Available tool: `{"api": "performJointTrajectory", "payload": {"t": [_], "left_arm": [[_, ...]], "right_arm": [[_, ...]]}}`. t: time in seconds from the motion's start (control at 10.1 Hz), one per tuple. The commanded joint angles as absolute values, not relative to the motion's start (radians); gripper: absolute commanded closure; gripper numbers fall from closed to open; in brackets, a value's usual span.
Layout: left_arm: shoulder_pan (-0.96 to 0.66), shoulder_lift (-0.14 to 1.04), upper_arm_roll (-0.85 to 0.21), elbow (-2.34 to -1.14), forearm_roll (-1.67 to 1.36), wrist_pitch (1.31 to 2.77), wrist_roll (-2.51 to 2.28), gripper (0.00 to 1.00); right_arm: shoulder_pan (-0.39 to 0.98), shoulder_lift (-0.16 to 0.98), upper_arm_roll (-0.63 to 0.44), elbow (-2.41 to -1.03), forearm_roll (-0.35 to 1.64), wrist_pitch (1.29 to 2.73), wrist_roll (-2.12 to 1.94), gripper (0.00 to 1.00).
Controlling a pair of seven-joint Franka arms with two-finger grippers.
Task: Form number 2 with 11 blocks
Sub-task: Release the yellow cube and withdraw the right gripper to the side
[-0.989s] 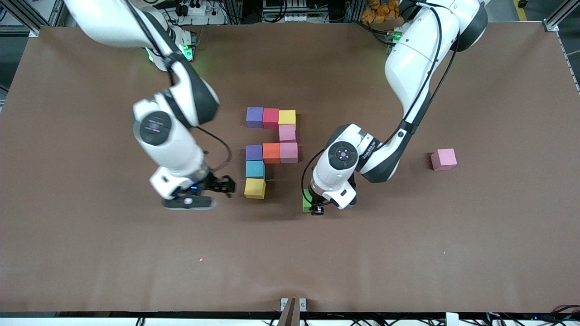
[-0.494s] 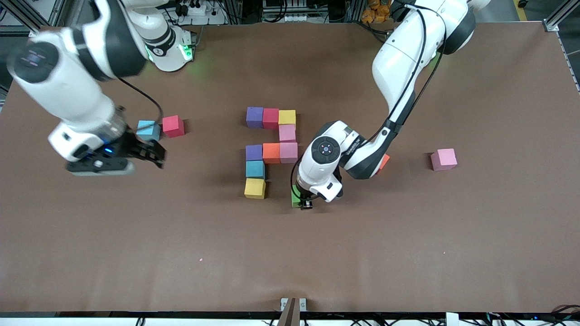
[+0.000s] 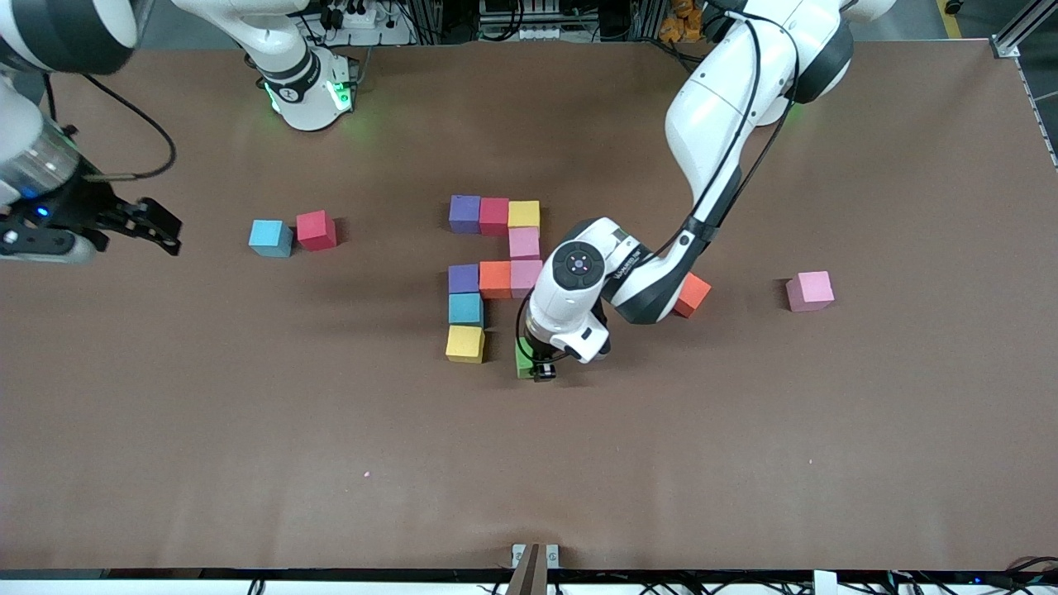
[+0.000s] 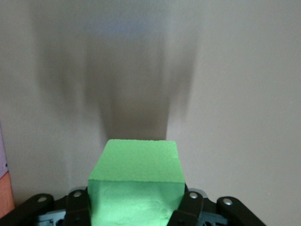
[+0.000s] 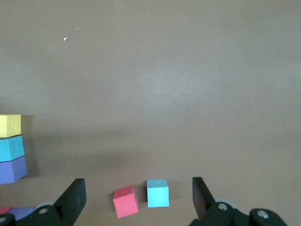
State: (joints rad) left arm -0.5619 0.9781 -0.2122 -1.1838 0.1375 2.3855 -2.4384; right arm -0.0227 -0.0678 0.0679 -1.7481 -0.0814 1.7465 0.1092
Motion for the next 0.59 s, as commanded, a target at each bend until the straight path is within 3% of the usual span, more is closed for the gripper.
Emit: {"api": "performJointTrajectory", "payload": {"t": [0.0, 0.49], "left_arm": [[-0.594, 1.002, -0.193, -1.146, 0.123, 2.407, -2.457, 0.61], [-0.615, 1.022, -0.193, -1.144, 0.123, 2.444, -2.488, 0.61]], "right_arm": [[-0.051, -0.094, 0.065, -1.738, -0.061, 1.706, 0.080, 0.00], [-0.074, -0.078, 0.044, -1.698, 0.005, 1.683, 0.089, 0.00]]}}
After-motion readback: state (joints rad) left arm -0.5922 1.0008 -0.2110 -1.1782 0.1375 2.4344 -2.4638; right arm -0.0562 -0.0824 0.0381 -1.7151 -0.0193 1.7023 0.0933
